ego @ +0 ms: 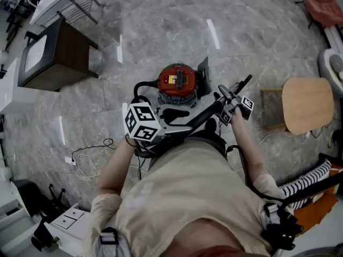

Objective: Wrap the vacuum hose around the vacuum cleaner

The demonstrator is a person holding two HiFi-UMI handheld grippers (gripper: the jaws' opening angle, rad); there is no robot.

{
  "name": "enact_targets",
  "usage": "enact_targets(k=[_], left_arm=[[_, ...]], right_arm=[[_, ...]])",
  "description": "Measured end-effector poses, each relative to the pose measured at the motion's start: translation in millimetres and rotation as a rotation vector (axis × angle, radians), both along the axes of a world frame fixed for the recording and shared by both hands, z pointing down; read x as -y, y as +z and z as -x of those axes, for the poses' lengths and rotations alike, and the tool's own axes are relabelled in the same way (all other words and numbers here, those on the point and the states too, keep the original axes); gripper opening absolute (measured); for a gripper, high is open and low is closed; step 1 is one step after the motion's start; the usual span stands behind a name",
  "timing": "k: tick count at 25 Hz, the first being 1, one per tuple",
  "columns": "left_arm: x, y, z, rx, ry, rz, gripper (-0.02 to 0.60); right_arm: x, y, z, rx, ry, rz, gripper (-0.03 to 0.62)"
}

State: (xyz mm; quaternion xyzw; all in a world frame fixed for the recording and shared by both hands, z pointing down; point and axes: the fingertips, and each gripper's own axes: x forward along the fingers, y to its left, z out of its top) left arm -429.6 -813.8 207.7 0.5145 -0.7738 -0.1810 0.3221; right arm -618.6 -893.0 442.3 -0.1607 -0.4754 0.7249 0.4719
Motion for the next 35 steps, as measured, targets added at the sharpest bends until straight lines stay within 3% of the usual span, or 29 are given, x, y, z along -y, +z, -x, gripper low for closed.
enact_targets(k=[5, 10, 14, 17, 21, 35], left_arm=[[49, 2, 34, -0.028, -0.138, 0.060, 0.218], [65, 15, 57, -0.045, -0.345, 0.128, 0.218], [54, 29, 50, -0.075, -0.539, 0.178, 0.218], [38, 44, 38, -0.105, -0.625, 0.245, 0.218], [25, 57, 21, -0.166, -0.727, 0.248, 0.218], [9, 94, -17, -0.340, -0.850, 0.307, 0.218]], right_arm=[[10, 2, 45, -0.014, -0.168, 0.004, 0.190], [10, 12, 86, -0.005, -0.353, -0.047, 0.190], [14, 10, 125, 0.020, -0.438, -0.084, 0.190], [14, 4, 151, 0.050, -0.477, -0.086, 0.190], [17, 3, 178, 0.076, -0.563, -0.107, 0.191], [39, -17, 260, 0.209, -1.078, -0.243, 0.202]])
